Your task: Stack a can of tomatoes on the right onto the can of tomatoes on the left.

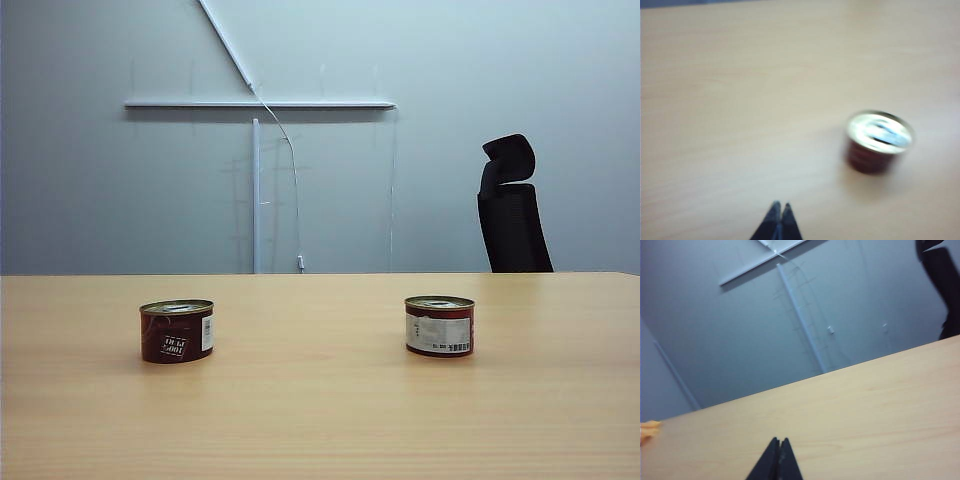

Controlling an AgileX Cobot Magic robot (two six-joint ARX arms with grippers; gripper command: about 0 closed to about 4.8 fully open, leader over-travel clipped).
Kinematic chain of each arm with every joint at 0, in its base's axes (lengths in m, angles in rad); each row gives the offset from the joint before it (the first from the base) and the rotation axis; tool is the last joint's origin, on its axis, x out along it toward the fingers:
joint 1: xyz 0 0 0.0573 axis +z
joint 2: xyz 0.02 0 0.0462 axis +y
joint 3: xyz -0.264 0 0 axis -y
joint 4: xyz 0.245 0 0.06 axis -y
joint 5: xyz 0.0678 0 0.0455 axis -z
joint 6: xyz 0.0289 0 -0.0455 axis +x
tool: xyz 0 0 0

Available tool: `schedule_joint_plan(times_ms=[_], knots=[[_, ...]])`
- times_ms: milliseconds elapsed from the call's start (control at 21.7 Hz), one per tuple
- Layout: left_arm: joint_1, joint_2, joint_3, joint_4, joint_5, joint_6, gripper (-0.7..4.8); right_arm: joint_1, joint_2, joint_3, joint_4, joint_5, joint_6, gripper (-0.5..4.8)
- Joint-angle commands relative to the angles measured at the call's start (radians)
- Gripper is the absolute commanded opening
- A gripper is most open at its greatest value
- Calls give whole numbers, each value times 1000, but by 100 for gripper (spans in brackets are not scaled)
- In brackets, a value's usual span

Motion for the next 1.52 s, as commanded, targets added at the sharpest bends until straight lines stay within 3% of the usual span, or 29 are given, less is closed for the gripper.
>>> schedule_joint_plan(times_ms=[46, 184, 277, 323, 369, 415, 738, 830, 968, 1383, 1429, 1475, 1521], knots=[[-85, 29, 2, 7, 2, 5, -2, 16, 55, 79, -35, -45, 24, 3], [-153, 43, 2, 7, 2, 5, -2, 48, 175, 137, -48, -73, -14, 7], [-189, 48, 2, 7, 2, 5, -2, 79, 278, 169, -47, -96, -89, 64], [-205, 49, 2, 8, 2, 5, -2, 103, 351, 190, -45, -118, -146, 145], [-224, 48, 2, 7, 2, 5, -2, 148, 472, 224, -42, -135, -244, 354], [-232, 48, 2, 9, 2, 5, -2, 172, 533, 240, -43, -137, -286, 479], [-283, 47, 2, 8, 0, 5, -2, 363, 1066, 402, -16, -127, -502, 479], [-314, 45, 2, 8, 1, 5, -2, 401, 1233, 467, 5, -76, -526, 479], [-338, 45, 2, 8, 1, 5, -2, 407, 1359, 527, 13, -22, -526, 479], [-347, 43, 2, 8, 1, 5, -2, 407, 1536, 575, 29, -30, -525, 479], [-347, 43, 2, 8, 1, 5, -2, 407, 1537, 575, 27, -42, -525, 360], [-346, 43, 2, 8, 1, 5, -2, 407, 1536, 575, 43, -81, -525, 149], [-343, 43, 2, 8, 1, 5, -2, 407, 1535, 575, 67, -116, -525, 74]])
